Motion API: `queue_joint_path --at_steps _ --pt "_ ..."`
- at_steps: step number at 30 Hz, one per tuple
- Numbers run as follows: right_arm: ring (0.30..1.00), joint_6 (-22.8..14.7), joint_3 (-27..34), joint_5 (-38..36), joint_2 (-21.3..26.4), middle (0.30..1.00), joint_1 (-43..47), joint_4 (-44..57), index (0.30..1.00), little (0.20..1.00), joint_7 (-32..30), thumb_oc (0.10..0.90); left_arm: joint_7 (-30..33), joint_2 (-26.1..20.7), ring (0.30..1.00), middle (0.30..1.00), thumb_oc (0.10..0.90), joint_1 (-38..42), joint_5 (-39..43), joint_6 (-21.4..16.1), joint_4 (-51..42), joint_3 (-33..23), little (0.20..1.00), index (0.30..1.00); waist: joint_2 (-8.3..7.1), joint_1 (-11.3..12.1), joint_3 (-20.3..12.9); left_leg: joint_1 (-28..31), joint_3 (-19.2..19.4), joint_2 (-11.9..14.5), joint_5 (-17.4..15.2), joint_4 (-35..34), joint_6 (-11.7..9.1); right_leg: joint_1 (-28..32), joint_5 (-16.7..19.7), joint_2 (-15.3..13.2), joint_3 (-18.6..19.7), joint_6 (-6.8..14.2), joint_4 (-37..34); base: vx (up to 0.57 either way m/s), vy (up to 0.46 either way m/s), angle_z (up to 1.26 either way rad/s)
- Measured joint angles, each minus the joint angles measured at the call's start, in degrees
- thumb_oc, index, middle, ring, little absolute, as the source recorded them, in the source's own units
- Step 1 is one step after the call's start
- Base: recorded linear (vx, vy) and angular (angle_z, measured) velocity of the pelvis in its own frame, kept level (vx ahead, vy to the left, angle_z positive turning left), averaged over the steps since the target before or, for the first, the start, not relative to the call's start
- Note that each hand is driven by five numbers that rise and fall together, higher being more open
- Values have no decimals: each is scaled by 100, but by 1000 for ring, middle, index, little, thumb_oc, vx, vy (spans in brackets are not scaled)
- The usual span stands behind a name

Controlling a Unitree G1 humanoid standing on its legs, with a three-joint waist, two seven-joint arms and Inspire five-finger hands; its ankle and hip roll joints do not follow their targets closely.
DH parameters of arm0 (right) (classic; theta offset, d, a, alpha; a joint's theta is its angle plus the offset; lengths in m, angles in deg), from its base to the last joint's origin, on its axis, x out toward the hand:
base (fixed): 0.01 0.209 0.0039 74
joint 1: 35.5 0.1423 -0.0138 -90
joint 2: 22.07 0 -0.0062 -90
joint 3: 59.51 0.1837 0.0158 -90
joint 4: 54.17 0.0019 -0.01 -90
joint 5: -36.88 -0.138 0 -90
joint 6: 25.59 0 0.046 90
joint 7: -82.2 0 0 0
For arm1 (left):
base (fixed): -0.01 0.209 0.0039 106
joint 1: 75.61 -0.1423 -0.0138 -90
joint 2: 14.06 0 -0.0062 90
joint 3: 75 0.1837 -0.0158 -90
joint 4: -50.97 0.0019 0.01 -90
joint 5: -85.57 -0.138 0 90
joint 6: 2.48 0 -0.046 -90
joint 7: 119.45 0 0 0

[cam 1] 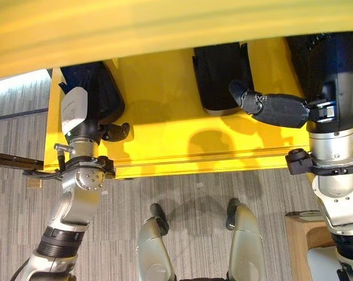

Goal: Move parts from the plastic box to the shelf.

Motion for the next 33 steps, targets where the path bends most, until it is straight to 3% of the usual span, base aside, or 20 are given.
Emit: queue_joint_path --at_steps 5,13,15,17,21,24,28,33 --pt "1000 -1 -37 -46 -3 1000 5 0 1000 1000 136 900 -332 0 1000 1000 900 108 -478 150 72 99 1000 1000 -2 -98 1 -9 16 2 -23 22 31 -1 48 4 17 12 -39 0 0 0" --pt "1000 -1 -143 -44 -4 1000 90 0 1000 1000 234 900 -574 0 1000 1000 900 331 -505 408 70 278 1000 1000 -3 -101 1 -18 76 27 -48 46 52 -1 153 35 44 23 -160 -4 3 -3" --pt "1000 -1 -143 -44 -4 1000 91 -3 1000 1000 231 900 -468 0 1000 1000 900 324 -500 425 71 312 1000 1000 -8 -97 1 -18 83 28 -49 50 53 3 167 36 49 27 -172 0 0 0" --pt "1000 -12 -142 -36 -10 1000 89 -3 1000 1000 207 900 214 8 1000 1000 900 232 -435 296 141 310 1000 1000 -8 -100 2 -16 81 33 -44 45 46 6 168 44 49 26 -175 0 0 0" --pt "1000 -27 -142 39 -77 1000 85 -3 1000 1000 155 900 1370 59 1000 1000 900 -51 -341 -308 139 107 1000 1000 -14 -73 3 0 71 57 -32 41 25 31 171 74 39 20 -181 6 -30 0" --pt "1000 -31 -143 226 -225 1000 69 2 1000 1000 174 900 1978 550 1000 1000 900 -410 -177 -1105 -115 -473 1000 1000 -14 -28 3 7 21 52 -29 32 23 91 170 74 -8 19 -210 -2 -60 5" --pt "1000 -27 -147 238 -222 1000 57 2 1000 1000 328 900 2267 700 1000 1000 900 -747 -169 -1884 -413 -777 1000 1000 -15 218 3 -11 -37 44 29 -43 42 90 161 68 -70 4 -208 -17 -56 7" --pt "1000 32 -216 234 -220 1000 57 4 1000 1000 676 900 2233 705 1000 1000 900 -1278 -143 -2480 -645 -952 1000 1000 -14 460 3 -140 -181 -35 153 -165 60 75 140 0 -220 -7 -204 -31 -45 17"
